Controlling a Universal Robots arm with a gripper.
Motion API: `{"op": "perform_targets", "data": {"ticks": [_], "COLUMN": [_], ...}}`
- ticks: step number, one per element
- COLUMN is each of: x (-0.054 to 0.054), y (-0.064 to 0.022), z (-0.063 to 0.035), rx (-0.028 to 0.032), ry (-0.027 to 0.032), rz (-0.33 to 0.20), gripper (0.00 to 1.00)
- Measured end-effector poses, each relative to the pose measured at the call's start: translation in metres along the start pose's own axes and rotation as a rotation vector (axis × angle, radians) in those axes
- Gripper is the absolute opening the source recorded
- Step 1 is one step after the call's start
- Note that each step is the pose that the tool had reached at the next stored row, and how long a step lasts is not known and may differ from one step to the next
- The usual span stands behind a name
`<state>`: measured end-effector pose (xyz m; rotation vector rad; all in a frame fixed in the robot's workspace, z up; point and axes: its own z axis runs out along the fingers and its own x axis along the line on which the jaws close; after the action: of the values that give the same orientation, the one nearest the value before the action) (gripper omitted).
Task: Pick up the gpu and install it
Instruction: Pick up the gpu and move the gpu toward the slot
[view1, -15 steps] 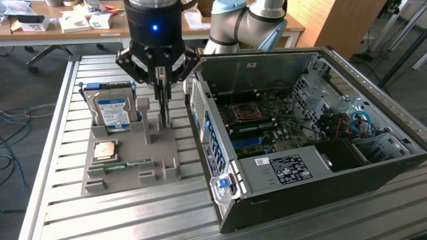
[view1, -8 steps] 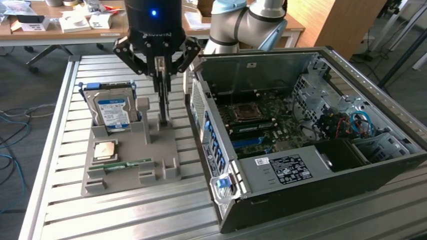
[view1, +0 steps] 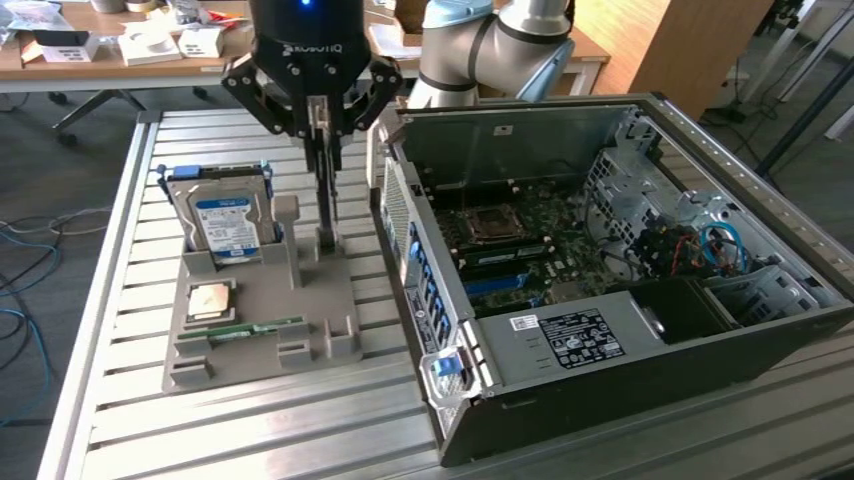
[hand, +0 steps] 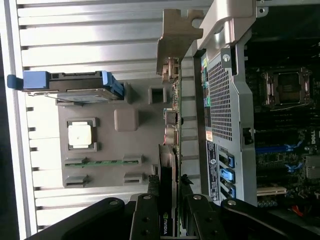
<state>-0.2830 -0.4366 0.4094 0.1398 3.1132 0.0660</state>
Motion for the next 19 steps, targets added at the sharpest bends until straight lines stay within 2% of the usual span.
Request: {"op": "perform_targets", "data": {"ticks": [4, 13, 19], "x": [-0.0001, -0.0002, -0.0046], "y": [0.0001, 0.0002, 0.0006], "z": [-0.0034, -0.0035, -0.0034], "rx": [-0.0001, 0.0001, 0.0001], "ry": [-0.0001, 0.0001, 0.0001], "rz": [0.000, 0.000, 0.000], "gripper": [0.27, 0.27, 0.27]}}
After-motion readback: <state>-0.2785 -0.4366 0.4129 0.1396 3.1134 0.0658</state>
